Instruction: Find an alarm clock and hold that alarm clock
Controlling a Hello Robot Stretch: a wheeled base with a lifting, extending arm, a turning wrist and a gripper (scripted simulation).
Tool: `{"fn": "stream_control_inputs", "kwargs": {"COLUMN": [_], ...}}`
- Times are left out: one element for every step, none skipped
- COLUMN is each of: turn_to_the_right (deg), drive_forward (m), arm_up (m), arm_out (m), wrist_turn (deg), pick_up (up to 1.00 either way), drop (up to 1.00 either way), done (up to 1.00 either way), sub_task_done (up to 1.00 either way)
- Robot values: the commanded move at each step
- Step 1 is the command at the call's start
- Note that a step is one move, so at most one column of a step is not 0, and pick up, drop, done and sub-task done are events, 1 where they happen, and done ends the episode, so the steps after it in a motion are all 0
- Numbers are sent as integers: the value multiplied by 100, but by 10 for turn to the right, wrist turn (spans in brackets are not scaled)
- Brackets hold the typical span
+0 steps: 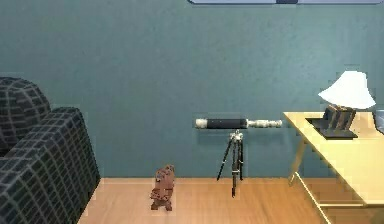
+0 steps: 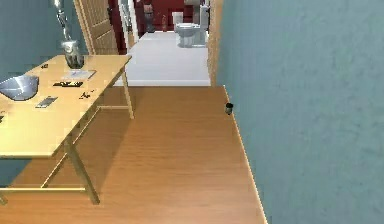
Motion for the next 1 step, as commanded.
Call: {"fn": "stream_control_inputs", "kwargs": {"turn_to_the_right": [450], "drive_forward": [0], "arm_up": [0], "arm_out": [0], "wrist_turn": [0], "pick_up": [0], "drop": [0], "done": [0], "sub_task_done": [0]}}
